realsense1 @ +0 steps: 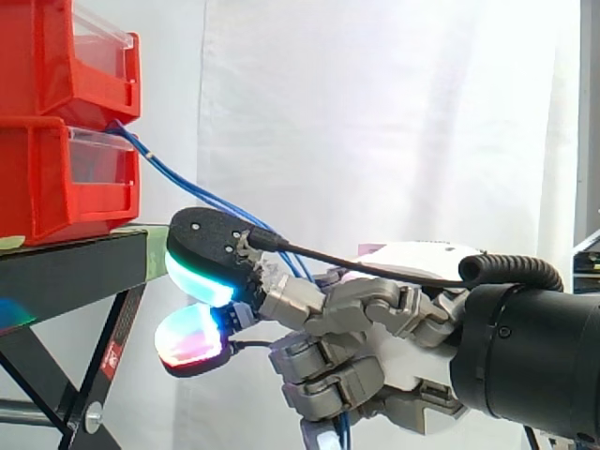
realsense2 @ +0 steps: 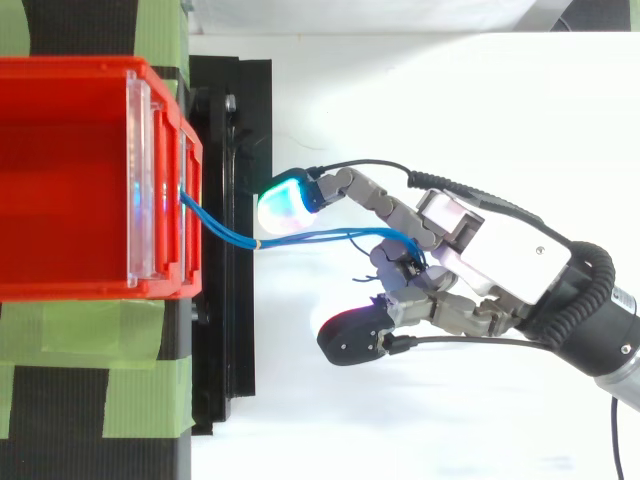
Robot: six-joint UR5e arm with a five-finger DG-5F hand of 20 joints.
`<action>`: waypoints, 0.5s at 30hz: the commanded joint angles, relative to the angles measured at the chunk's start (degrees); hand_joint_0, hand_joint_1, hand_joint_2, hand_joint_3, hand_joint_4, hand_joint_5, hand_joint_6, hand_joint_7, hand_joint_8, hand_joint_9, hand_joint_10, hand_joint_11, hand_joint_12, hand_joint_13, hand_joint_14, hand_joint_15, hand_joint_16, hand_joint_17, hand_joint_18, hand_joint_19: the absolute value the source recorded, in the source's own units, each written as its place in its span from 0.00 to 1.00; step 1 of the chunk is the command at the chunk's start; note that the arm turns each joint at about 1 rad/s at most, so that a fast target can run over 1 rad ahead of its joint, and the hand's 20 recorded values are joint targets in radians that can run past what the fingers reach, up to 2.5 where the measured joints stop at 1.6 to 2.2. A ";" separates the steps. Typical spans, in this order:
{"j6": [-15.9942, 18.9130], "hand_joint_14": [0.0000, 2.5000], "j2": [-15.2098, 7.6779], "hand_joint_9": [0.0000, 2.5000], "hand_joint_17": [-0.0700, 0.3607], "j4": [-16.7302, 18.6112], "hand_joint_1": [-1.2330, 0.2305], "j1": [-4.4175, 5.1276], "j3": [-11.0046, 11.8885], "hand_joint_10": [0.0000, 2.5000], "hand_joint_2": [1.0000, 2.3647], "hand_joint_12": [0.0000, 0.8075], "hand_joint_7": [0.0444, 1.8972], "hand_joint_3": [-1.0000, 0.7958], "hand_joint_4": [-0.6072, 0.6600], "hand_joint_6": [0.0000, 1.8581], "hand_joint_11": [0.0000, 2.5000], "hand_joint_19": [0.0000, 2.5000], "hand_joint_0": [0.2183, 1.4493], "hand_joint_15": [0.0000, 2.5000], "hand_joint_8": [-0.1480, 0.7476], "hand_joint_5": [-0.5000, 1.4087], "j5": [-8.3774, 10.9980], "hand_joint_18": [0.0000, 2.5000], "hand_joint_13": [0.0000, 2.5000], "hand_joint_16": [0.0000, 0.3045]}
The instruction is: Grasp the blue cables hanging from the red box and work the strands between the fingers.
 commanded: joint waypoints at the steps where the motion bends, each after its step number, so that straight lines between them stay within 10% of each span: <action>1: 0.00 1.00 0.00 0.44 0.48 -0.35 0.48 -0.08 -0.07 1.00 0.00 0.64 0.53 0.00 0.66 0.01 1.00 0.34 0.44 0.65 0.66 0.19 0.00 0.74 0.61 0.20; 15: 0.00 1.00 -0.09 0.44 0.48 -4.74 0.49 0.01 -0.07 1.00 0.00 0.65 0.53 0.00 0.66 0.01 1.00 0.33 0.44 0.65 0.67 0.19 0.00 0.73 0.61 0.20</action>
